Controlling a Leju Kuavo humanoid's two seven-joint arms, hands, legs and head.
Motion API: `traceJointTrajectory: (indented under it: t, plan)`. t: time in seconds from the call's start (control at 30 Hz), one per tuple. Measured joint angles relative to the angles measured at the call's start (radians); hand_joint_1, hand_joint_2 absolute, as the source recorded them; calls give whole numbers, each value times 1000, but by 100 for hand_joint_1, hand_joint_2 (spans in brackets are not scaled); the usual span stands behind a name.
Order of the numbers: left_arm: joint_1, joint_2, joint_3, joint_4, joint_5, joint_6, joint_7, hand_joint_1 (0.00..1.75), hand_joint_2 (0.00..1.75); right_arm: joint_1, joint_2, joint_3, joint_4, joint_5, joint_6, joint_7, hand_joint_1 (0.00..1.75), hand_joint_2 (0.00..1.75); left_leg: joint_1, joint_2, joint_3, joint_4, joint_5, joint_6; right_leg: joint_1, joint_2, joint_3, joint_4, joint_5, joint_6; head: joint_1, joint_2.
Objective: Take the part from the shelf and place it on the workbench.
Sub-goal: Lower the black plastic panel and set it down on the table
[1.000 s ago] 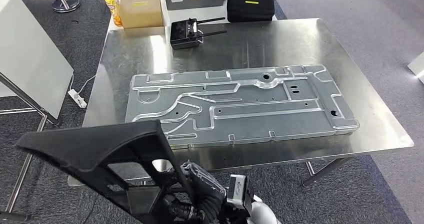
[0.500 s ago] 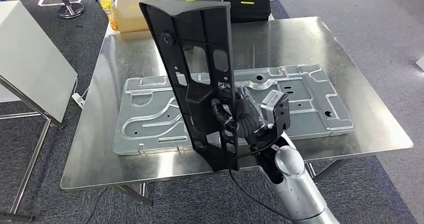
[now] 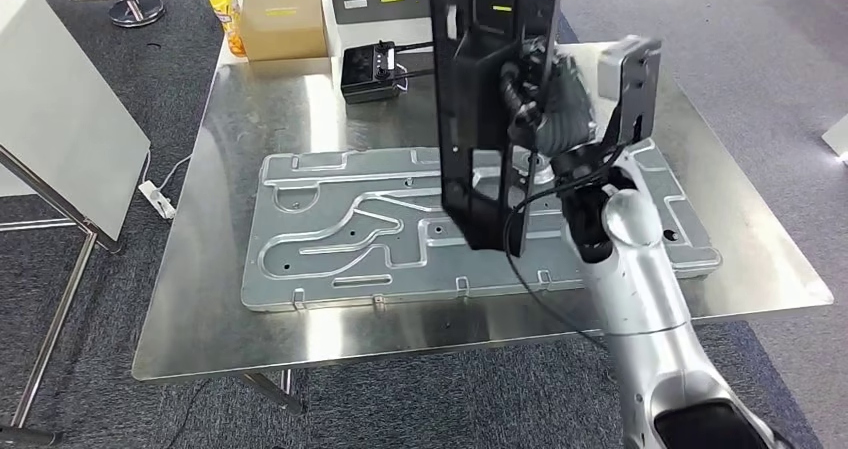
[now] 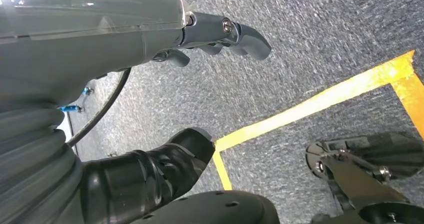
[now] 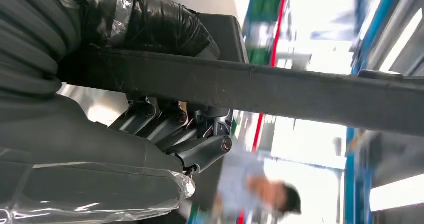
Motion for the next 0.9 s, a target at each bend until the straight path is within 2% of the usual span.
traceJointTrajectory:
  t: [0.03,0.07,0.13,0.17,0.27,0.33,0.37,0.43,0.47,0.5,0.53,0.6,0.63,0.67,0.73,0.8,0.87,0.9]
  plan:
    - [0,0,-2,0,-1,-1,0,0,175,-23,-3,-7,14,52,-22,9,166,175,1,-1,1,2,-2,-2,-4,-1,10,-31,31,2,0,0]
    - [-1,0,-3,0,-3,-2,1,0,175,-42,-6,-10,24,117,-47,16,166,175,2,-1,2,6,-5,-5,-7,-1,36,-95,72,3,0,0]
    - [-2,0,-6,0,-8,-5,2,0,175,-70,-9,-4,42,262,-103,23,166,175,1,-2,0,13,-12,-14,-8,-1,91,-221,124,2,0,0]
    - [-4,0,-8,0,-11,-7,3,0,175,-79,-9,3,50,329,-132,26,166,175,0,-3,-3,15,-13,-20,-6,0,106,-256,132,0,-1,0]
    - [-7,-1,-12,0,-15,-10,6,0,175,-85,-10,24,71,430,-179,34,166,175,-1,-3,-7,13,-13,-35,-1,2,109,-273,128,-15,-1,0]
    - [-7,-1,-16,0,-17,-11,8,0,175,-88,-10,34,80,447,-188,37,166,175,1,-3,-20,46,-38,-43,-4,1,113,-278,130,-29,-1,0]
    - [-8,-1,-18,0,-18,-11,8,0,175,-91,-10,40,83,465,-195,38,166,175,1,-2,-41,93,-63,-46,-5,0,116,-280,130,-35,-1,0]
    - [-9,-1,-22,0,-19,-12,9,0,175,-95,-10,57,91,534,-221,47,166,175,1,-2,-106,226,-118,-49,0,0,119,-280,127,-42,-1,0]
    - [-9,-1,-24,0,-21,-12,11,0,175,-97,-10,67,96,585,-239,55,166,175,1,-2,-135,279,-132,-48,2,0,121,-280,125,-45,-1,0]
    - [-9,-1,-25,0,-24,-12,13,0,175,-98,-10,78,101,641,-257,65,166,175,1,-2,-151,300,-127,-47,5,1,123,-279,124,-46,-1,0]
    - [-9,-1,-27,0,-27,-12,15,0,175,-99,-10,89,107,706,-277,78,166,175,1,-2,-147,283,-104,-43,8,2,125,-279,121,-48,-1,0]
    - [-9,-1,-29,0,-33,-12,19,0,175,-103,-9,116,119,875,-330,110,166,175,-2,-2,-95,157,-28,-31,11,3,132,-278,116,-48,-1,0]
    - [-10,-1,-30,0,-35,-13,20,0,175,-105,-9,132,126,975,-364,130,166,175,-5,-2,-66,91,-3,-25,14,4,134,-277,114,-46,-1,0]
    - [-12,-2,-32,0,-36,-13,22,0,175,-106,-7,149,135,1076,-398,150,166,175,-8,-2,-44,45,11,-20,15,4,135,-278,113,-44,-1,0]
    - [-15,-2,-36,0,-39,-15,26,0,175,-102,0,185,164,1262,-458,190,166,175,-13,-2,-30,18,9,-17,16,5,135,-280,113,-36,-1,0]
    - [-17,-4,-40,0,-40,-16,30,0,175,-90,11,223,199,1405,-501,221,166,175,-8,-2,-22,5,13,-11,18,5,137,-281,110,-26,-1,0]
    - [-21,-8,-46,0,-41,-18,31,0,175,-77,19,260,234,1493,-530,239,166,175,-2,0,-12,-11,19,-2,17,4,114,-231,77,-16,0,0]
    - [-23,-10,-49,0,-41,-19,32,0,175,-72,21,276,253,1527,-541,247,166,175,-1,1,-9,-14,20,1,14,4,87,-175,49,-12,1,0]
